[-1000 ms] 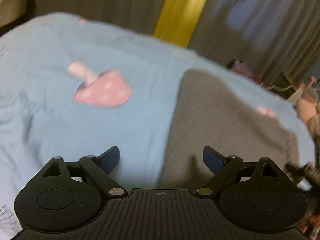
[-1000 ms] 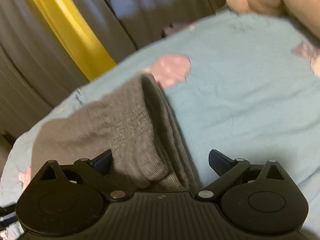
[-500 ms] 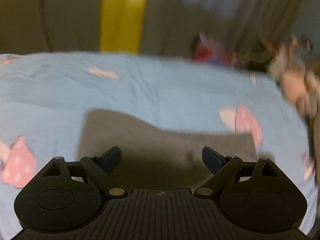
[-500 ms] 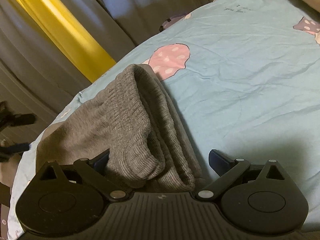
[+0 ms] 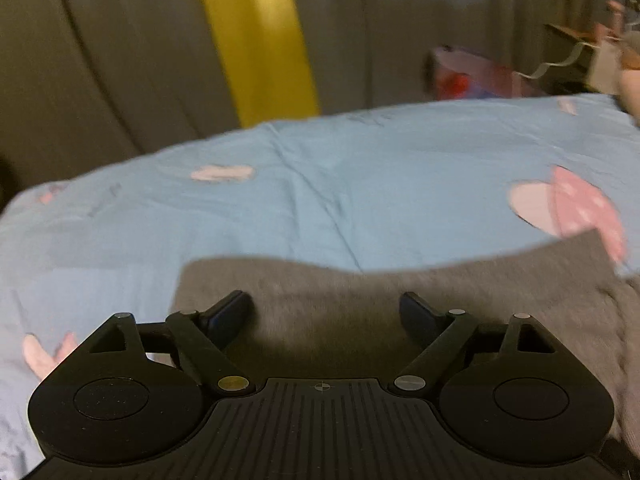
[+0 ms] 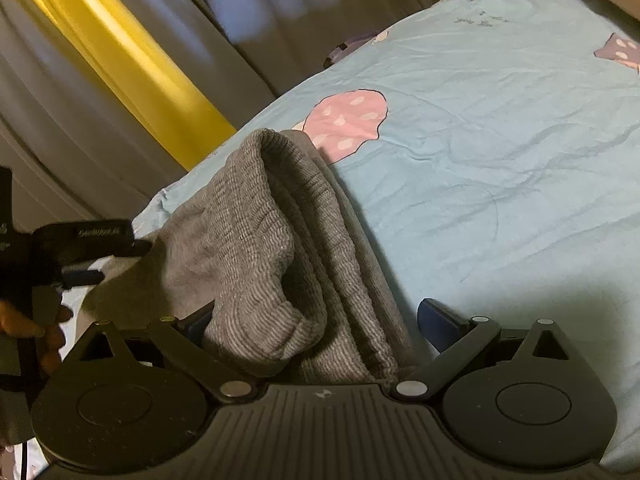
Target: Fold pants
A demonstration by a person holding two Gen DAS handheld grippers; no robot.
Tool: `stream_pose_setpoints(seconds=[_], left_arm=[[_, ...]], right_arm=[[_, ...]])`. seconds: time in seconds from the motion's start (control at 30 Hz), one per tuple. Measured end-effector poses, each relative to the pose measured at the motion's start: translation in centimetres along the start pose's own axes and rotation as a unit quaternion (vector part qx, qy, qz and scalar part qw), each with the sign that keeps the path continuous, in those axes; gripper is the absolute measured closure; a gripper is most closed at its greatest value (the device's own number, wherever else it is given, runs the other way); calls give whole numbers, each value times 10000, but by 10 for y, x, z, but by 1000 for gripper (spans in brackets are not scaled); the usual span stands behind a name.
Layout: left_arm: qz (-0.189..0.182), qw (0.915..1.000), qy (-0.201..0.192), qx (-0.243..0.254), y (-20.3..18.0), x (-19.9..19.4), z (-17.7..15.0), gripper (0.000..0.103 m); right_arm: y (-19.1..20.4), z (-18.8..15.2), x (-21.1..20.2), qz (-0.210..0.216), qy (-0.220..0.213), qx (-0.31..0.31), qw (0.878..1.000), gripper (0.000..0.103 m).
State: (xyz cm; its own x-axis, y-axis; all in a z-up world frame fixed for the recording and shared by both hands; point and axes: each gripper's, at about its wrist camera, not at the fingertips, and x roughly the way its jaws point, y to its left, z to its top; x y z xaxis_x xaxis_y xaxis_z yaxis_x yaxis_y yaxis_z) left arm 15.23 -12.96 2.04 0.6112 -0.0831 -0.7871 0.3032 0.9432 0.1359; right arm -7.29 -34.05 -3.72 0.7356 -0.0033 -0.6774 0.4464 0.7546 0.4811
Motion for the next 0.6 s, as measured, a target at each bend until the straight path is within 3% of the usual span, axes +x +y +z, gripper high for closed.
stream_pose_setpoints(seconds=[0.13,0.3,0.37,0.43,0.57,0.6], left_arm=[[-239,9992,-258,175,20,-44,-32,9],[-581,9957,124,-714,84,-69,-95,8],[-431,9925,397,-1077,108,-66,-123,8],[-202,9892,421,-1387,126,-69,-144,6],[-343,9687,457,-2415,153,-77,-166,7],[-371,9686,408,-2424,153,-79,-164,6]], right_arm=[[1,0,1,-20,-6,-7,10000,4],[2,0,1,-50,-9,-11,10000,4],[3,-1,0,-86,-4,-18,10000,4],[5,-2,-2,-130,7,-4,9999,4],[8,-4,-11,-258,9,-25,9997,4],[9,-5,-14,-298,-9,-37,9995,4]])
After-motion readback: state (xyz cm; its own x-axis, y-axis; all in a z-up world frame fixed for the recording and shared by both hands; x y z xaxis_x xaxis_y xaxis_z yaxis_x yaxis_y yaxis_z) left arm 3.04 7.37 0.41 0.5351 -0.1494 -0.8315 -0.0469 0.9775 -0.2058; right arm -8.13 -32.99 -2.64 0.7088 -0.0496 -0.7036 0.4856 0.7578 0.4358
